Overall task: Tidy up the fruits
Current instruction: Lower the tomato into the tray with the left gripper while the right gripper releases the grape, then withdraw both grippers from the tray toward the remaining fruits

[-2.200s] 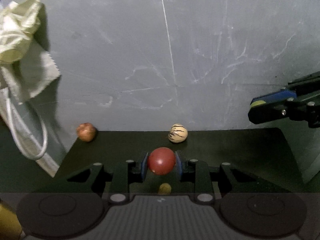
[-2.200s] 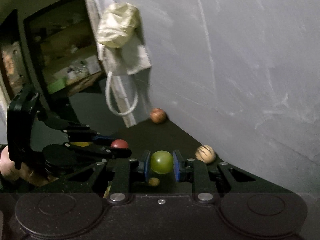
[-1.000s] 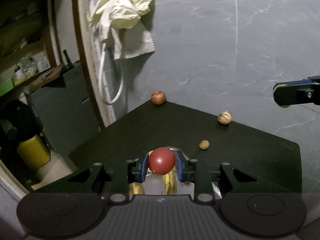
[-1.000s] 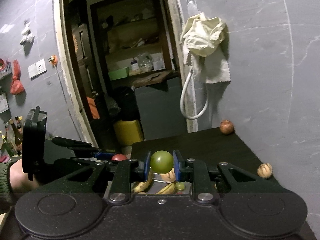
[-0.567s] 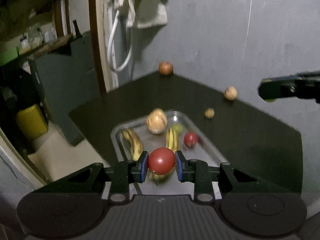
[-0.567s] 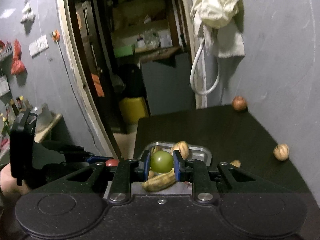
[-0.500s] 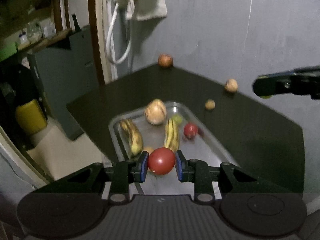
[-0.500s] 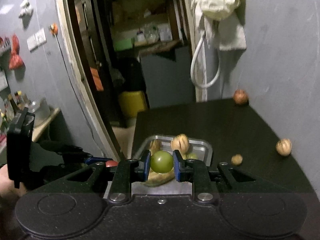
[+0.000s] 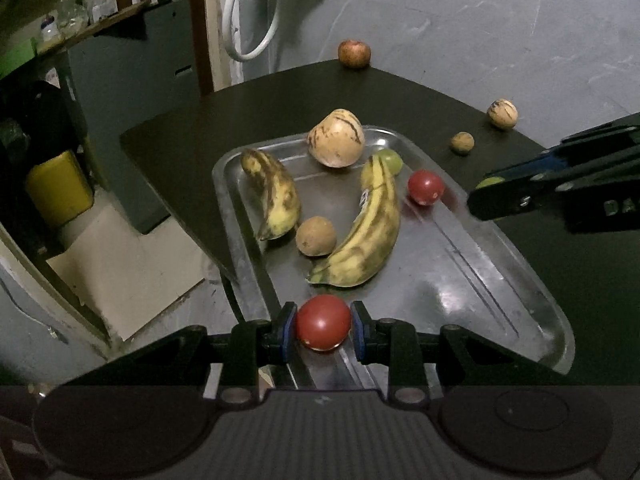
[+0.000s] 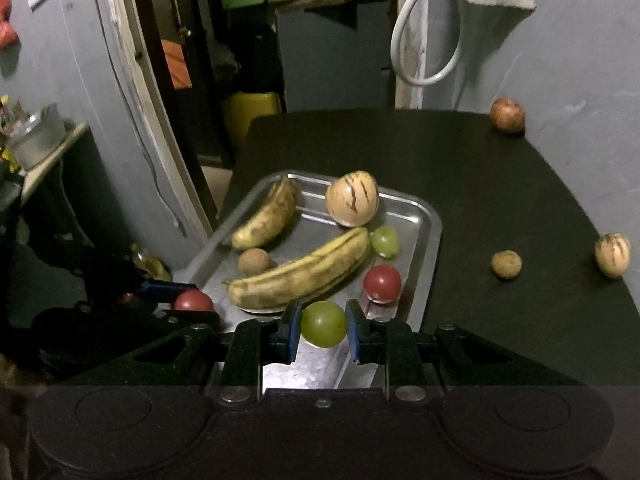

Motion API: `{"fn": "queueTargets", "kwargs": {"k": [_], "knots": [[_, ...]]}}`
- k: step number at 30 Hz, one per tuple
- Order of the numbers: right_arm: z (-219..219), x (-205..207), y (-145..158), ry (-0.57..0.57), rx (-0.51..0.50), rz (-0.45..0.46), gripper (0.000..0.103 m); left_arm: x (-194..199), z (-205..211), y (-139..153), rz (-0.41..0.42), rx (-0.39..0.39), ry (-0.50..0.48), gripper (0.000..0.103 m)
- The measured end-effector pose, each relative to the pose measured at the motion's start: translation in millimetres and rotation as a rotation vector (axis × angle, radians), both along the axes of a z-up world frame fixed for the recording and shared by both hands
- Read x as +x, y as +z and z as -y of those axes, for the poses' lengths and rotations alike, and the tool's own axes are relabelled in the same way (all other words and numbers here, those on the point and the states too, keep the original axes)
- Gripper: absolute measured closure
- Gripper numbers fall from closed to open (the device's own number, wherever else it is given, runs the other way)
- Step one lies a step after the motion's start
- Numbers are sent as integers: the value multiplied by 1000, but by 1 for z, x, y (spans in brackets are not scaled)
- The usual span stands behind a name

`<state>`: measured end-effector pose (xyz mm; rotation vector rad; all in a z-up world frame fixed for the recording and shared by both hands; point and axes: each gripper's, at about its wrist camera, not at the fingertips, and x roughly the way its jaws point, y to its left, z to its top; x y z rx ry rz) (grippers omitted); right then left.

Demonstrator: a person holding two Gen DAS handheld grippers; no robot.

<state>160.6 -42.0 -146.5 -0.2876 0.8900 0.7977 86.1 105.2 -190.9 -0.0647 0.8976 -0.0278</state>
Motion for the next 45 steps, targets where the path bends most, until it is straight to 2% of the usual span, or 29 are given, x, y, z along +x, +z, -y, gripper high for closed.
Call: {"fn": "queueTargets", "kwargs": {"k": [5, 14, 17, 21, 24, 28, 30, 32, 33, 35, 40, 43, 45], "knots": [[-13, 10, -20, 15, -43, -6, 78, 9, 0, -4, 8, 5, -6, 72], [-13, 21, -39, 6, -80, -30, 76, 14, -4, -5, 5, -7, -3, 70], [-13, 24, -44, 0, -83, -45, 74, 13, -2, -5, 6, -8, -4, 66], [-10, 28, -44, -20, -66, -62, 70, 12, 1, -3, 18, -14, -6, 53], [-6, 31, -38, -41, -38, -74, 64, 12, 2, 0, 25, -11, -2, 47], [10, 35, -20, -97, 31, -89, 58, 13, 1, 7, 39, -2, 11, 42], [24, 35, -6, -131, 68, -85, 48, 13, 1, 15, 52, 0, 17, 41], [44, 33, 11, -174, 113, -80, 35, 12, 1, 24, 74, 2, 18, 35], [54, 32, 19, -193, 137, -74, 32, 12, 2, 29, 87, 2, 17, 30], [79, 27, 36, -235, 173, -54, 20, 12, 5, 40, 115, -2, 9, 25], [134, 10, 69, -351, 241, -4, 4, 17, 24, 63, 163, -1, -41, 9], [162, -2, 84, -410, 286, 27, 1, 22, 41, 78, 195, -2, -79, 2], [176, -9, 91, -434, 301, 40, 1, 26, 51, 87, 207, -19, -108, 1]]}}
